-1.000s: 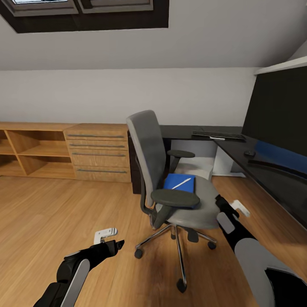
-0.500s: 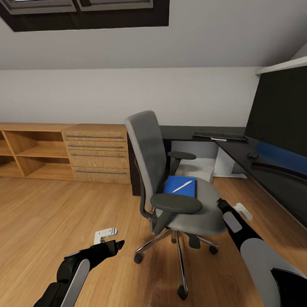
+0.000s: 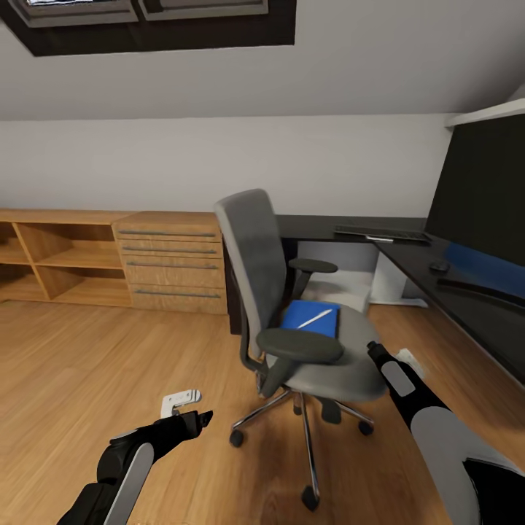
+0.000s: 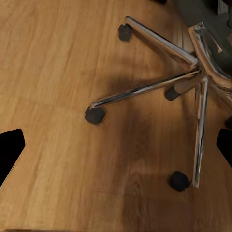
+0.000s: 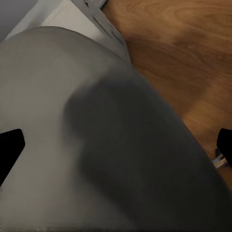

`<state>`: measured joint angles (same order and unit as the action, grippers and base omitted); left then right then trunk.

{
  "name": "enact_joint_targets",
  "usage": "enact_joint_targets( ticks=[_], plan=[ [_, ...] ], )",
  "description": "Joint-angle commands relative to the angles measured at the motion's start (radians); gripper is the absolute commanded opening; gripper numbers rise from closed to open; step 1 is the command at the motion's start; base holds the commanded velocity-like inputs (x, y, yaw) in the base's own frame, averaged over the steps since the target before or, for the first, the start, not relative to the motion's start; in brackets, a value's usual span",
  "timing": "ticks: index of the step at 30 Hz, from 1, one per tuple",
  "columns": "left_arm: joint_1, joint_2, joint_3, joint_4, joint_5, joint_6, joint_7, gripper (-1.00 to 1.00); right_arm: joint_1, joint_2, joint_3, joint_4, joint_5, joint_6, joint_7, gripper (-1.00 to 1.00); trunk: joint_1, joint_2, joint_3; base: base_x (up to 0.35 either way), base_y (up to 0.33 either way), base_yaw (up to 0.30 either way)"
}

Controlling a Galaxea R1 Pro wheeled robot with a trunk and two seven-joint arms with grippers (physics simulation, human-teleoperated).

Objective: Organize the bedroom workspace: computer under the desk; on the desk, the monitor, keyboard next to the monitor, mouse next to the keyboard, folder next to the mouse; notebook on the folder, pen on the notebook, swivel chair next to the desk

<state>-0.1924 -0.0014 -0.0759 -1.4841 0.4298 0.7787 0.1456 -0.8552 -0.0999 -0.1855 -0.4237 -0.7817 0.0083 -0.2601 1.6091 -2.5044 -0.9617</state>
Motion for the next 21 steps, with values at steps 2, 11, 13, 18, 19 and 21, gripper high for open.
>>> enact_joint_targets(
  ticks=[2, 11, 13, 18, 19, 21],
  plan=[
    [-0.001, 0.000, -0.001, -0.001, 0.010, 0.004, 0.010, 1.00, 0.001, 0.000, 0.000, -0.001, -0.016, 0.001, -0.004, 1.00, 0.000, 0.000, -0.001, 0.000, 0.000, 0.240],
    [-0.001, -0.002, -0.001, 0.016, 0.010, 0.001, 0.011, 1.00, 0.001, 0.000, 0.001, -0.001, -0.016, 0.001, -0.004, 1.00, 0.000, 0.000, -0.001, 0.139, 0.000, 0.247],
    [-0.001, -0.002, -0.001, 0.016, 0.010, 0.001, 0.011, 1.00, 0.001, 0.000, 0.001, -0.001, -0.016, 0.001, -0.004, 1.00, 0.000, 0.000, -0.001, 0.290, 0.000, 0.227],
    [-0.001, -0.002, -0.001, 0.025, 0.009, 0.002, 0.011, 1.00, 0.001, 0.000, 0.001, -0.001, -0.016, 0.001, -0.004, 1.00, 0.000, 0.000, -0.001, 0.109, 0.000, 0.219],
    [-0.001, -0.002, -0.001, 0.026, 0.009, 0.001, 0.011, 1.00, 0.001, 0.000, 0.001, -0.001, -0.016, 0.001, -0.004, 1.00, 0.000, 0.000, -0.001, 0.026, 0.000, 0.216],
    [-0.001, -0.002, -0.001, 0.027, 0.009, 0.002, 0.011, 1.00, 0.001, 0.000, 0.001, -0.001, -0.016, 0.001, -0.004, 1.00, 0.000, 0.000, -0.001, 0.011, 0.000, 0.216]
  ],
)
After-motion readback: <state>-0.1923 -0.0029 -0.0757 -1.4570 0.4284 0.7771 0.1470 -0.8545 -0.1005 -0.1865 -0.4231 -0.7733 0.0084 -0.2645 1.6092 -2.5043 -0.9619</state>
